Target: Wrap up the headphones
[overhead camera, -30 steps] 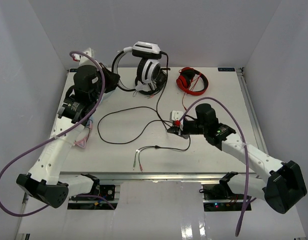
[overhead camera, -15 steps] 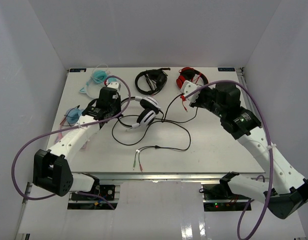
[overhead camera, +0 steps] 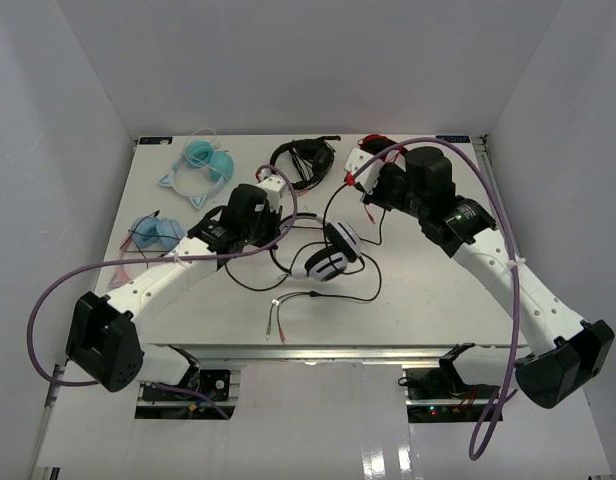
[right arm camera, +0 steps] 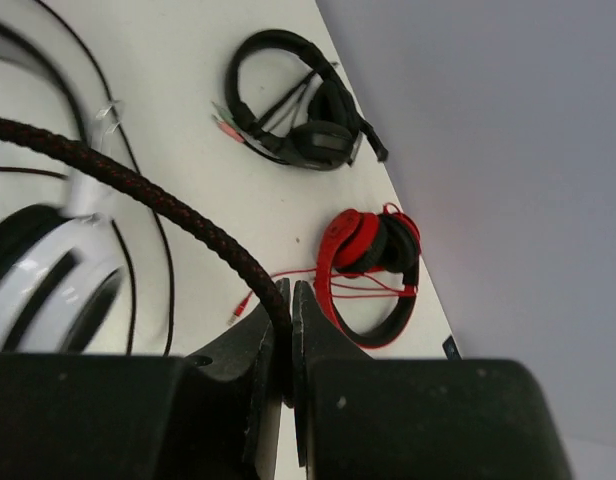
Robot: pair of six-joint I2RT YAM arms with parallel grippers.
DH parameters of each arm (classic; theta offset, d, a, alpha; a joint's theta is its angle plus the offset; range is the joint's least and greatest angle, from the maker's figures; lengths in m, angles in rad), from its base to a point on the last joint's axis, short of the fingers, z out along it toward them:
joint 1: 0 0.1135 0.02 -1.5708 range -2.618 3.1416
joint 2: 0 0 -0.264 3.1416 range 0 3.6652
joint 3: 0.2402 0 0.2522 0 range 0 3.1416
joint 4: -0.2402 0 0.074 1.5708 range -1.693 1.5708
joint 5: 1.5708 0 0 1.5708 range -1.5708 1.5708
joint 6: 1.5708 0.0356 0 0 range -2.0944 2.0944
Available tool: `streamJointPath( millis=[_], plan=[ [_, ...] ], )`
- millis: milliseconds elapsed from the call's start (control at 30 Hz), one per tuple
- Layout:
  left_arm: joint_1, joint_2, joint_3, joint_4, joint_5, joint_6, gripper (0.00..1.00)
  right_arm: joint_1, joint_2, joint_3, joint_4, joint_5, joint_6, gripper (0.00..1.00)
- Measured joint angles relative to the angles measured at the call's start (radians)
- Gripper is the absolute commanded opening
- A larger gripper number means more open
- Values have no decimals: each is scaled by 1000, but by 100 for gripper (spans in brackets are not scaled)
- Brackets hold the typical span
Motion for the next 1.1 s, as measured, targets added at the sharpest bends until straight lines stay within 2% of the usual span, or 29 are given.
streamJointPath(
  millis=[100,267,400,500,633,733,1000,1100],
  plan=[
    [-37,-69,-58,30,44,23,0,-42,24,-12,61,47,41,8],
    [-45,-294,-203,64,168,79,0,-110,48,-50,111,32,122,8],
    [-49,-413,-244,112,273,99,0,-142,97,-72,121,-104,201,8],
    [-52,-464,-244,157,320,88,0,-160,104,-151,133,-267,258,8],
    [-52,-467,-225,215,377,52,0,-165,105,-218,130,-439,320,8],
    [-52,-426,-195,235,414,29,0,-172,101,-220,144,-512,350,8],
    [-53,-335,-184,289,494,-52,0,-233,98,-198,220,-548,455,8],
    [-54,-342,-183,345,492,-113,0,-239,98,-250,278,-624,511,17]
  ],
)
